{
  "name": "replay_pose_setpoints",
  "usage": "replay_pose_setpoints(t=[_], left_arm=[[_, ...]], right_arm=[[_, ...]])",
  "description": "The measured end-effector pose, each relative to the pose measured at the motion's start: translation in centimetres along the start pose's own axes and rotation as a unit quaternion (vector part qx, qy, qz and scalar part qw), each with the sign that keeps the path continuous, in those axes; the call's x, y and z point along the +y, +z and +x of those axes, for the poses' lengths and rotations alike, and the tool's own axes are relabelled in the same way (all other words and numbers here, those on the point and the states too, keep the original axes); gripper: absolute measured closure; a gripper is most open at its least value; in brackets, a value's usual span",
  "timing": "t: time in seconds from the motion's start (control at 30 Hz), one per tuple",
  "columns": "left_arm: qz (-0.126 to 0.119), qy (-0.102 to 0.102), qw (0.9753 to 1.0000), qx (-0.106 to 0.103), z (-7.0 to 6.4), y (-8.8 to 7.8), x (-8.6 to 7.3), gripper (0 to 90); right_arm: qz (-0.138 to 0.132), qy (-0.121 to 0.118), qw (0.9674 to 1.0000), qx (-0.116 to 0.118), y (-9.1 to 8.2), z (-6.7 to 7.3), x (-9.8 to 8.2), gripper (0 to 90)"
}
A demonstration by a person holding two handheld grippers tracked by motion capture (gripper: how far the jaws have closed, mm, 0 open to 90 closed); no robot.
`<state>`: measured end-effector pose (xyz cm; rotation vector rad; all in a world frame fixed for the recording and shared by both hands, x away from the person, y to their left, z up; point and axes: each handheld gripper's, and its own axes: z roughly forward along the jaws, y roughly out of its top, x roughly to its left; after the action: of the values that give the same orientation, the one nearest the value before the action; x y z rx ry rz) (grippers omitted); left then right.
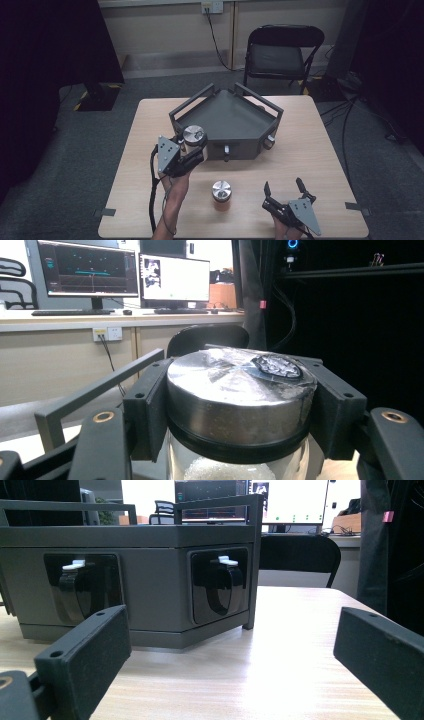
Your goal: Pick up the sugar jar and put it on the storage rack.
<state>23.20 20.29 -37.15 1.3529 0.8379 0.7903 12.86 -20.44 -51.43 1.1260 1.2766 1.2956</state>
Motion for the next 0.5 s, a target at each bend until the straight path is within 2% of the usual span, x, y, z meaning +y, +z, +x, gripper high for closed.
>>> replay_pose_setpoints(t=[0.17, 0.3, 0.5], left_arm=[[0.005, -0.007, 0.9997, 0.025, -0.4, 1.3, 0.9, 35.5], [0.008, -0.002, 0.9991, 0.041, -1.1, 2.3, 1.2, 35.5], [0.008, 0.012, 0.9987, 0.048, -1.6, 4.4, 2.0, 35.5]], right_arm=[[0.000, 0.000, 1.0000, 0.000, 0.0, 0.0, 0.0, 0.9], [0.000, 0.000, 1.0000, 0.000, 0.0, 0.0, 0.0, 0.9], [0.000, 0.000, 1.0000, 0.000, 0.0, 0.0, 0.0, 0.9]])
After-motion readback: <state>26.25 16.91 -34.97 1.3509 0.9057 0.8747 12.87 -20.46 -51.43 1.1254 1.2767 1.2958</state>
